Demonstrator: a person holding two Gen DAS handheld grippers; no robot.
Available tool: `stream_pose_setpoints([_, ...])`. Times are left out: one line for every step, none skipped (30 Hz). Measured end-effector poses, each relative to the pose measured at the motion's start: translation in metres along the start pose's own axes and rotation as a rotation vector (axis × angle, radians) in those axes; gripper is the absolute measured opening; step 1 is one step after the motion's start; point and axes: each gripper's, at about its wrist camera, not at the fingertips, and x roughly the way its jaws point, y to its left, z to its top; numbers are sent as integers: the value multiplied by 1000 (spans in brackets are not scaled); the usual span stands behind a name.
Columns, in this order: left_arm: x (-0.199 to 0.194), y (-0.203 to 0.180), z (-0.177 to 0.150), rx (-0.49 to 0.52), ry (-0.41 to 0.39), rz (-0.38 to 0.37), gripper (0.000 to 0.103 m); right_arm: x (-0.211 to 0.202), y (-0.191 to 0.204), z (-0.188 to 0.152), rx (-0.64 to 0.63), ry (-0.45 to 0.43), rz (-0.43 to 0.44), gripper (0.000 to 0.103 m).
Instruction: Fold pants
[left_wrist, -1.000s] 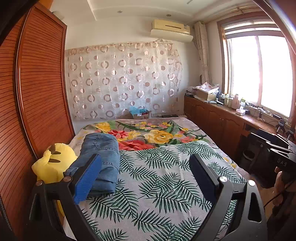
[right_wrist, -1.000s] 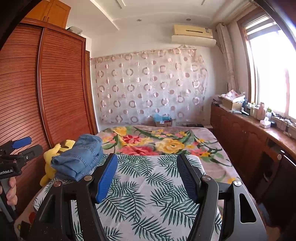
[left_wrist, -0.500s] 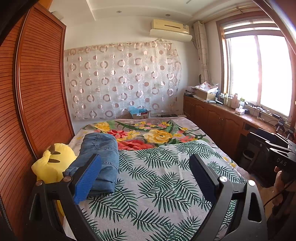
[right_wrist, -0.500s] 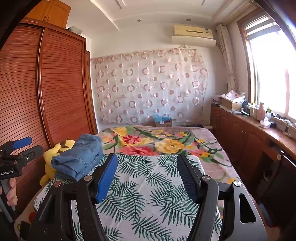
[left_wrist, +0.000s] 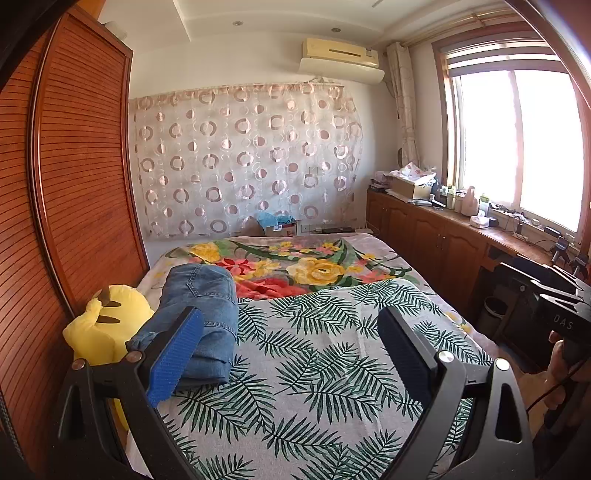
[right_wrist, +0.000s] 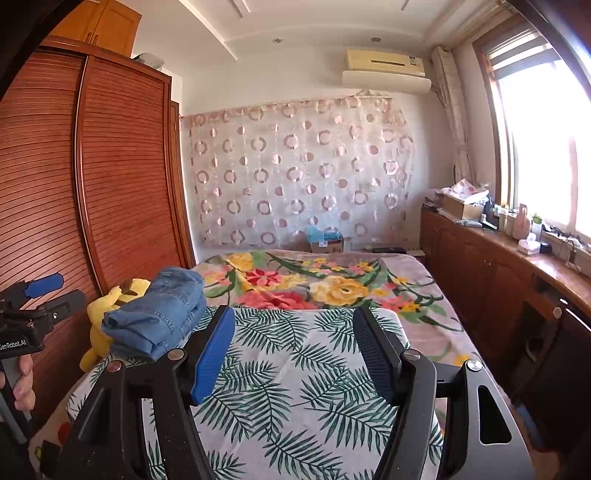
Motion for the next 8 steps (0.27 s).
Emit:
stream_pose_setpoints([-1, 1, 0, 0, 0, 0, 96, 0, 0, 0, 0, 0, 1, 68])
stream_pose_setpoints([-1, 1, 0, 0, 0, 0, 96, 0, 1, -1, 0, 1, -1, 68])
stream_pose_setpoints([0, 0, 0, 0, 0, 0, 96, 0, 0, -1, 0, 1, 0, 68])
stream_pose_setpoints([-1, 1, 0, 0, 0, -1, 96, 0, 0, 0, 1, 2, 2, 68])
stream_pose_setpoints([-1, 1, 0, 0, 1, -1, 96, 0, 0, 0, 2, 2, 1, 68])
stream_pose_setpoints([0, 0, 0, 1, 1, 0, 96, 1, 0, 0, 1, 2, 1, 68])
stream_pose_setpoints([-1, 1, 0, 1, 1, 0, 96, 1, 0, 1, 1, 3, 1, 68])
stream_pose_setpoints([0, 0, 0, 0, 0, -1, 96, 0, 0, 0, 2, 3, 2, 68])
